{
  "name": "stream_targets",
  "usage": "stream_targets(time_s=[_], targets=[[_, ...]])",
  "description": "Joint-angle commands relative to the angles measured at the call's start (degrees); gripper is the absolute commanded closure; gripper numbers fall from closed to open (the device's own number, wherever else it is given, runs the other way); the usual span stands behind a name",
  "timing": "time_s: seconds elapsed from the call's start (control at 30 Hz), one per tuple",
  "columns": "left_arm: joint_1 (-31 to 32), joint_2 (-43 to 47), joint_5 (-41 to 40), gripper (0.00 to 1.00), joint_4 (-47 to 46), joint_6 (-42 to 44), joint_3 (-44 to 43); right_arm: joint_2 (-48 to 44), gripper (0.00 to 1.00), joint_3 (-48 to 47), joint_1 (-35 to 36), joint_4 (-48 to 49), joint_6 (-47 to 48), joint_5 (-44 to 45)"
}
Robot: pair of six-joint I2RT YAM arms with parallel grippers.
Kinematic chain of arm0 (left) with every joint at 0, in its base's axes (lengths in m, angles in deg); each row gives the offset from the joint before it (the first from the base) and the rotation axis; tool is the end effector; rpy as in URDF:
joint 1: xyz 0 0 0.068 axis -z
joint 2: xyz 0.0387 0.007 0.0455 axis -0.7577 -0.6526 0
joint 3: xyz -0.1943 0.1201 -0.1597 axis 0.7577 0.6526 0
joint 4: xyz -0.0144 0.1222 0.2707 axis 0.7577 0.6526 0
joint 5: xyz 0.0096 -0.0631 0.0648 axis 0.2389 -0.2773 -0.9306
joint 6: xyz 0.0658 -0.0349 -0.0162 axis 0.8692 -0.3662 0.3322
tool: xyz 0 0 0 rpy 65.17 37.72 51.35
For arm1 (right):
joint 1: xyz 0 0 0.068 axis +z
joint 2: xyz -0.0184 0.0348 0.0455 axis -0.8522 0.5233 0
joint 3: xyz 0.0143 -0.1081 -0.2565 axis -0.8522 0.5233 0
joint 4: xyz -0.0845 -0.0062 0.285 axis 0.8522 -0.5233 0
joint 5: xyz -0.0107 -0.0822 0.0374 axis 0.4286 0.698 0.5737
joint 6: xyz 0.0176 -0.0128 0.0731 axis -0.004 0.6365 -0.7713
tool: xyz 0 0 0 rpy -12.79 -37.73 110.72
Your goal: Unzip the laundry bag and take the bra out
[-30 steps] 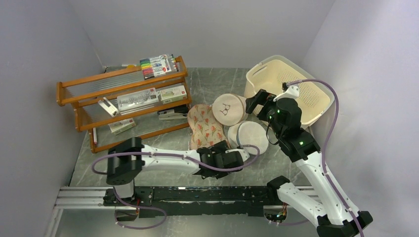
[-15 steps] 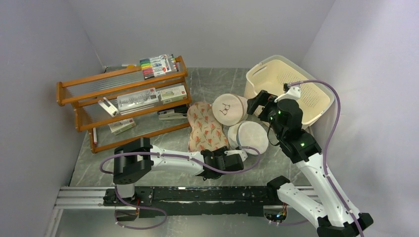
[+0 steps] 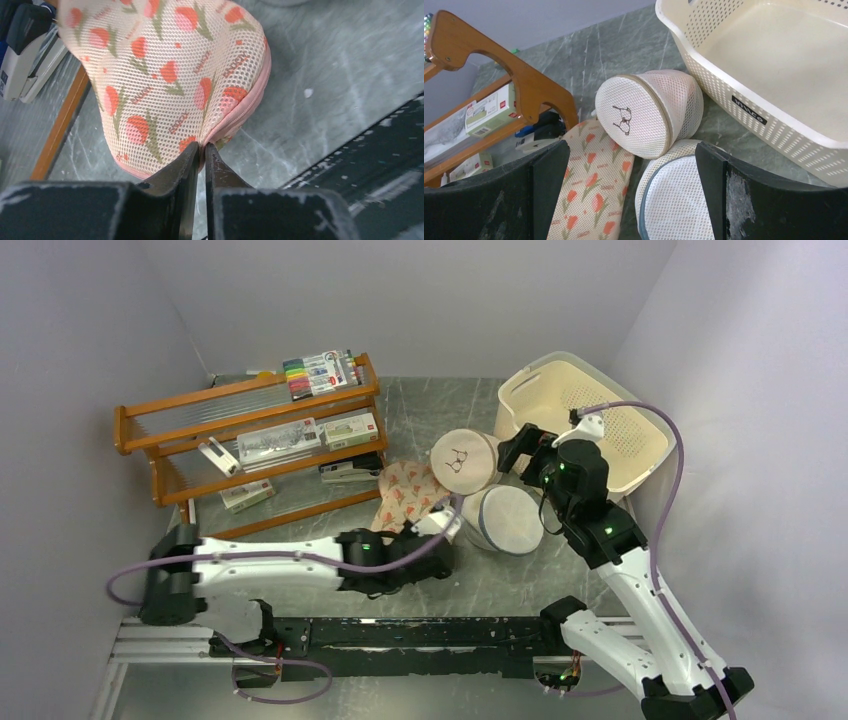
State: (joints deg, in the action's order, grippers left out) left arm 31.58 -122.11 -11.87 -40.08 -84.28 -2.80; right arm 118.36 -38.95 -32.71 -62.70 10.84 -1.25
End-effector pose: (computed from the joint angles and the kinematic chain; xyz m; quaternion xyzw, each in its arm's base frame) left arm 0.0943 -0.3430 0.2329 0.3472 0.8477 -0.0292 0.3999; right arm 0.2204 0.0837 0.3710 0.1300 0.7890 0.1643 0.5775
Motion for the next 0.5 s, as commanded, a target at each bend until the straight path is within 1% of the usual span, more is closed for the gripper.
stream_targets(time_s=[0.0, 0.13, 0.27, 0.33, 0.37, 0.4, 0.43, 0.47], targets=[[0.12, 8.85, 2.63, 0.83, 0.96, -6.30, 2.81, 0.49, 0.00, 0.92, 0.28, 2.35, 0.66, -3.16], [0.11, 15.46, 3.64, 0.87, -1.54, -6.83, 7.82, 2.31, 0.00, 0.10, 0.28, 3.20, 4.27, -12.11], [-0.06, 17.36, 0.69, 0.87, 3.19, -11.00, 11.48, 3.61, 0.00, 1.18, 0.31, 6.22, 8.13, -24.74], [-0.21, 16.42, -2.33, 0.81, 9.02, -15.95, 12.11, 5.50, 0.00, 1.66, 0.36, 7.76, 9.08, -32.14], [-0.41, 15.72, -3.94, 0.74, 12.38, -19.68, 12.21, 6.65, 0.00, 1.77, 0.43, 8.15, 9.24, -35.01], [-0.57, 14.85, -6.13, 0.67, 18.02, -25.95, 11.93, 8.18, 0.00, 1.82, 0.50, 8.43, 9.21, -37.24], [-0.59, 13.71, -7.89, 0.62, 21.38, -30.58, 11.20, 9.67, 0.00, 1.90, 0.80, 8.70, 9.11, -39.41], [-0.75, 12.84, -8.94, 0.58, 24.47, -34.18, 10.12, 11.37, 0.00, 1.98, 1.32, 8.81, 9.19, -40.83]])
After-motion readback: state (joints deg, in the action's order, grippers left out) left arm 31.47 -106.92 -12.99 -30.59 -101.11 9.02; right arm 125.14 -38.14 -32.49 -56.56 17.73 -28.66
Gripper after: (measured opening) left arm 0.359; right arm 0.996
